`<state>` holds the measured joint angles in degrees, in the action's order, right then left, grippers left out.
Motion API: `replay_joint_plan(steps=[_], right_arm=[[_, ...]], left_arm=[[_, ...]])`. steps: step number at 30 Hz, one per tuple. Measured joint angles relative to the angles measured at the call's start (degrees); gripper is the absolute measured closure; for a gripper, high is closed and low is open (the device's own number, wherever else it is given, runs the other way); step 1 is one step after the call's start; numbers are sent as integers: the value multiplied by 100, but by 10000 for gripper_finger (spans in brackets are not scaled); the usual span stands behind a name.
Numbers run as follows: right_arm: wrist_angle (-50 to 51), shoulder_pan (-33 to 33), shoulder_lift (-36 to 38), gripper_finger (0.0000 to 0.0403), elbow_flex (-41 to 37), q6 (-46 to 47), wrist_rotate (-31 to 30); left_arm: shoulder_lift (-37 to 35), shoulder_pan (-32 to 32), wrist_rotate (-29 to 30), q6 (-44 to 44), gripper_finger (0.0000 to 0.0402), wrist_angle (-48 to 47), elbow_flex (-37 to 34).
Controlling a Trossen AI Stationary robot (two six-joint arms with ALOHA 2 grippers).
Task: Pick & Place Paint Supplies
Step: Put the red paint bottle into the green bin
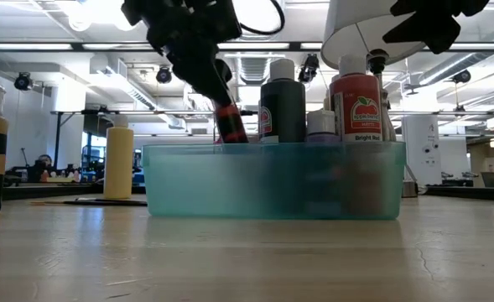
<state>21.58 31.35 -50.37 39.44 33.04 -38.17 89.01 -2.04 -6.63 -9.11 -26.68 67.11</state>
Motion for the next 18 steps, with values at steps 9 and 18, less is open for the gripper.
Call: replay_joint_plan(steps=[9, 18], right_arm=[[-1, 0, -22, 159, -9, -2, -2], [2, 0, -31, 133, -11, -7, -15]], left_arm=[[453, -23, 15, -64, 280, 266, 25], [696, -117, 70, -38, 280, 429, 50]])
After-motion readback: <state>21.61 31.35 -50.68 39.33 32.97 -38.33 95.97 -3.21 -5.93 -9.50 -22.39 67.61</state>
